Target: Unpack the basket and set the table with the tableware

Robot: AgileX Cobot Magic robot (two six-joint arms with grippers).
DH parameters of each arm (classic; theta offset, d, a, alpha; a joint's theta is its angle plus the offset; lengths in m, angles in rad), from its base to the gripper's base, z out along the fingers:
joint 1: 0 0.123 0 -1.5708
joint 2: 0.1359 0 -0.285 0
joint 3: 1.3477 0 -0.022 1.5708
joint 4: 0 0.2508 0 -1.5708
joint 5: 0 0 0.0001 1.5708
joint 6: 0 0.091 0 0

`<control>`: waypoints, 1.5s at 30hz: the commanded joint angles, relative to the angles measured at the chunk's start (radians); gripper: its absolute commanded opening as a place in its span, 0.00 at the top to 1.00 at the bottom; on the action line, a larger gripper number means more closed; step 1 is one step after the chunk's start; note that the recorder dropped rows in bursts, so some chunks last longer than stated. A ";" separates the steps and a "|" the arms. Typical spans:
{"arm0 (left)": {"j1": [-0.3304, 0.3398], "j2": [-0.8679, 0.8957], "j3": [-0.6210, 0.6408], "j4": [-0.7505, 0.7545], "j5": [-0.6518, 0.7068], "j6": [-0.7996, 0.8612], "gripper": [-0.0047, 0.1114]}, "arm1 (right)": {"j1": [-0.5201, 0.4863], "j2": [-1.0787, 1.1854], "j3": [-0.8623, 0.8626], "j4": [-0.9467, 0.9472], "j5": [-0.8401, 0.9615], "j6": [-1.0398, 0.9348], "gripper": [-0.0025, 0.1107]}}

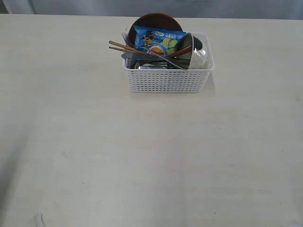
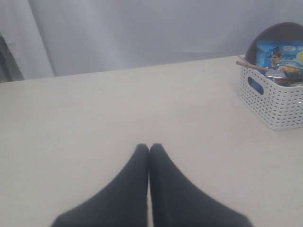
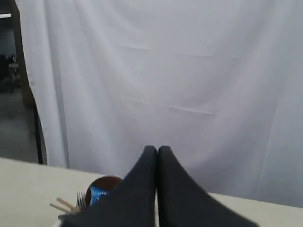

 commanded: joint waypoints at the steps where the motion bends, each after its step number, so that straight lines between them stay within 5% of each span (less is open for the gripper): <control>1: 0.001 -0.003 0.002 -0.003 -0.008 -0.003 0.96 | 0.070 0.255 -0.179 -0.006 0.173 -0.084 0.98; 12: 0.001 -0.003 0.002 -0.003 -0.008 -0.003 0.96 | 0.276 0.885 -0.493 -0.006 0.600 -0.111 0.98; 27: 0.001 -0.003 0.002 -0.003 -0.008 -0.003 0.96 | 0.278 1.180 -0.555 -0.006 0.565 -0.126 0.98; 45: 0.001 -0.003 0.002 -0.003 -0.008 -0.003 0.96 | 0.278 1.682 -1.261 0.150 0.847 -0.379 0.98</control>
